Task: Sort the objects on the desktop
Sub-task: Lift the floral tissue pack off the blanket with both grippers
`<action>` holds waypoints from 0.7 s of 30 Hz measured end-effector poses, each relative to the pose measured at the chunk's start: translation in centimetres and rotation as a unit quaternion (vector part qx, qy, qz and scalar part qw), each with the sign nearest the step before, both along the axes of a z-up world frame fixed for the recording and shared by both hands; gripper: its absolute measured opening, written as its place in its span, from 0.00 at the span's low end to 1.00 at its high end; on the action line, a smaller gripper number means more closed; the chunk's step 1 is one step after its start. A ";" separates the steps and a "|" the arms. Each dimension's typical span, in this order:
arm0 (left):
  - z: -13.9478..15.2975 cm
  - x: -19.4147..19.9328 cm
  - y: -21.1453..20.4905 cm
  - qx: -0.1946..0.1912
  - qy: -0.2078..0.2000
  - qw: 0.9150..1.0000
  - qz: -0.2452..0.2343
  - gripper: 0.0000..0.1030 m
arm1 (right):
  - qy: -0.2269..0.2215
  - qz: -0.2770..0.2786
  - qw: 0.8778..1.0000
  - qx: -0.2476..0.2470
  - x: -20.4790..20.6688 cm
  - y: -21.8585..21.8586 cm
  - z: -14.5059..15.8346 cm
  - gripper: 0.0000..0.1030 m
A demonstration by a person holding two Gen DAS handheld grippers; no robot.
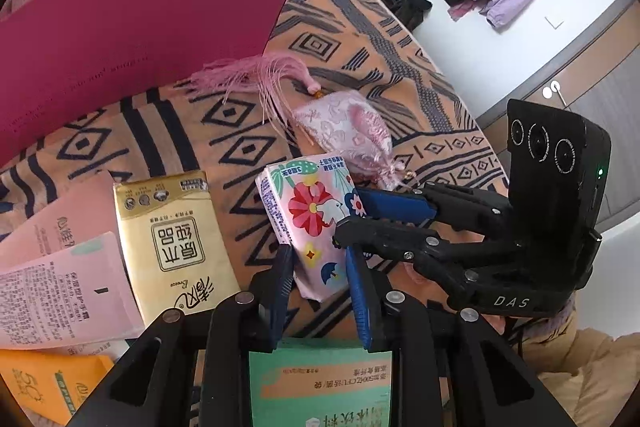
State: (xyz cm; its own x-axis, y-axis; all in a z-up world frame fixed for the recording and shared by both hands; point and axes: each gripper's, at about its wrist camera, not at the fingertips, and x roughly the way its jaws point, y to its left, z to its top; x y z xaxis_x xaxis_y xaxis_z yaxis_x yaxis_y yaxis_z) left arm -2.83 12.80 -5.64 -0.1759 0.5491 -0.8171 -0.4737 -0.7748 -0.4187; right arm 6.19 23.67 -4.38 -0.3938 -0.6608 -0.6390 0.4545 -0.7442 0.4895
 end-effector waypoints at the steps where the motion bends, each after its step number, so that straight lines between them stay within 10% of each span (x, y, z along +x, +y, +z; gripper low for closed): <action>1: 0.2 0.0 -0.1 0.000 0.003 1.000 0.002 0.25 | 0.005 -0.002 1.000 -0.001 0.1 0.0 0.2 0.34; 21: 3.8 0.5 -0.9 0.001 0.056 0.998 0.015 0.25 | 0.072 0.000 0.997 0.002 0.6 -0.8 3.8 0.34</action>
State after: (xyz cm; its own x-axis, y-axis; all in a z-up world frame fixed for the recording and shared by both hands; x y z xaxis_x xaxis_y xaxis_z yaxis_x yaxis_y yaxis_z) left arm -2.33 11.85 -1.89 -0.2814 0.5443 -0.7903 -0.4942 -0.7881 -0.3668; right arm 6.78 22.84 -0.58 -0.4809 -0.6581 -0.5794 0.5200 -0.7461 0.4159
